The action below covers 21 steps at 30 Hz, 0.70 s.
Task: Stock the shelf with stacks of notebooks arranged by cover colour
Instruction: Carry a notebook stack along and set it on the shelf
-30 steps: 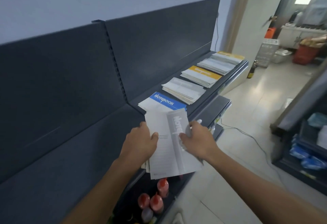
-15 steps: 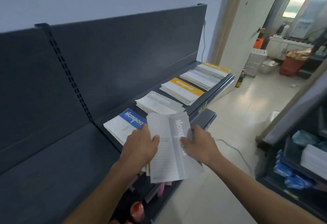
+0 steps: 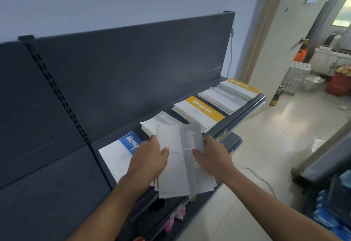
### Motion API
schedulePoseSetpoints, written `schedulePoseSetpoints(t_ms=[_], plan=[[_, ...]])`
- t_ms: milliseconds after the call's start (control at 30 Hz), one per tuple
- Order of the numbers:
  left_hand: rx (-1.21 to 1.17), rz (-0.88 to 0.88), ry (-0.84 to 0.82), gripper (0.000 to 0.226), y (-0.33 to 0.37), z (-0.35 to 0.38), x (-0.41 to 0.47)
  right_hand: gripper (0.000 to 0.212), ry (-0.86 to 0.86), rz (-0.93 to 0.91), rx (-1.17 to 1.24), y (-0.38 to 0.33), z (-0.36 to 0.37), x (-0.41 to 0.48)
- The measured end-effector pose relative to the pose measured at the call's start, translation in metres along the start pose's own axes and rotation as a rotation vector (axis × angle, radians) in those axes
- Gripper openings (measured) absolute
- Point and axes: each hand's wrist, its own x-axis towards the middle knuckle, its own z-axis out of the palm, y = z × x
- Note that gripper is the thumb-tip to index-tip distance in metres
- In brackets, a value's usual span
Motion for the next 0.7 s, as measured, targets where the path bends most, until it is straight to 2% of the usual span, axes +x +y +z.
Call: schedulePoseSetpoints(t_ms=[400, 600, 700], plan=[[0.002, -0.196, 0.135, 0.029, 0.028, 0.014, 0.055, 0.028, -0.173, -0.152, 0.011, -0.003, -0.006, 0.111], [-0.034, -0.39, 0.231, 0.028, 0.053, 0.029, 0.081, 0.046, -0.266, -0.23, 0.057, 0.002, -0.009, 0.167], [-0.003, -0.475, 0.263, 0.033, 0.059, 0.033, 0.09, 0.041, -0.315, -0.305, 0.067, 0.001, -0.005, 0.189]])
